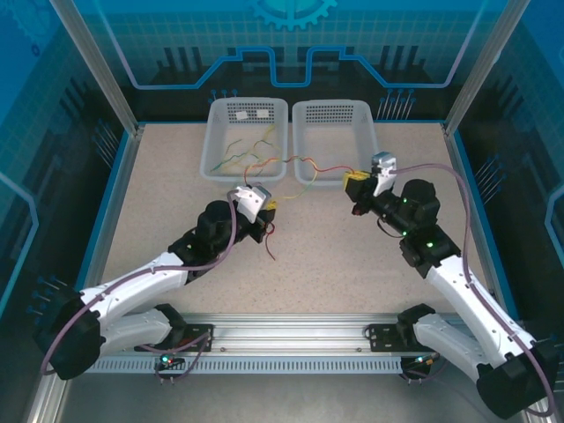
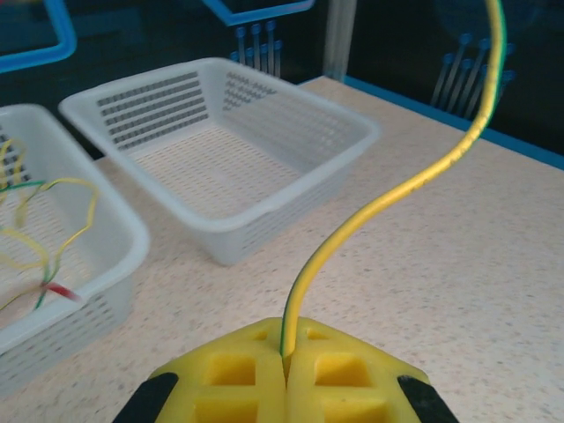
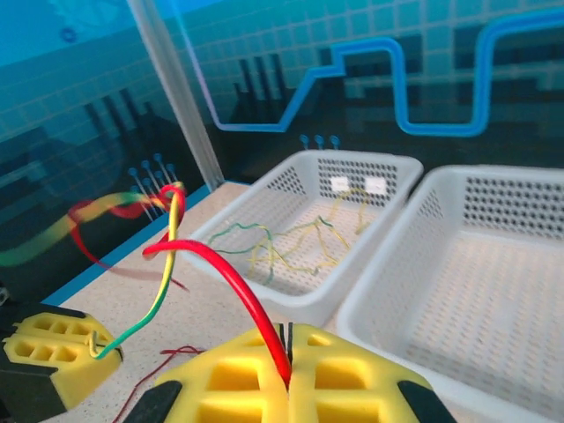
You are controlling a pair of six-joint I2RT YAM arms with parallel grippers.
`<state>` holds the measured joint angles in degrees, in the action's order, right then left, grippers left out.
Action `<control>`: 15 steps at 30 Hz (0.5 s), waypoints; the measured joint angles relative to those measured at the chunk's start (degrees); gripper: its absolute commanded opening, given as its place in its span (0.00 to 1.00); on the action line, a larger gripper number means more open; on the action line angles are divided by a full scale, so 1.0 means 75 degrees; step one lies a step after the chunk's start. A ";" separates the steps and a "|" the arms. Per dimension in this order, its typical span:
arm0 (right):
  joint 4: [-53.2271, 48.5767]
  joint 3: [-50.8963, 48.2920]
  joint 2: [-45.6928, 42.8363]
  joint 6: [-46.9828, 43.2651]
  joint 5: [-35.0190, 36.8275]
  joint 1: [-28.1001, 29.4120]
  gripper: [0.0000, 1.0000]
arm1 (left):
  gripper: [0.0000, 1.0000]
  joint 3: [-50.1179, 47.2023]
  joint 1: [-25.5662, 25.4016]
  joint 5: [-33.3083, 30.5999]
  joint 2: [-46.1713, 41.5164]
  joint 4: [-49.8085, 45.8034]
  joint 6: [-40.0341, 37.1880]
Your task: Untangle the cables
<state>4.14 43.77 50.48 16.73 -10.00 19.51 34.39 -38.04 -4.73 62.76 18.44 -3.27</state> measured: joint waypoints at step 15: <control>-0.1886 0.0962 -0.0032 0.0493 -0.0676 -0.2052 0.00 | 0.00 -0.0580 0.1323 -0.1661 -0.0903 -0.0434 0.0729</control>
<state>-10.00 50.98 50.24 20.43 -15.07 4.12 30.04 -28.12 -17.19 55.99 15.18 2.20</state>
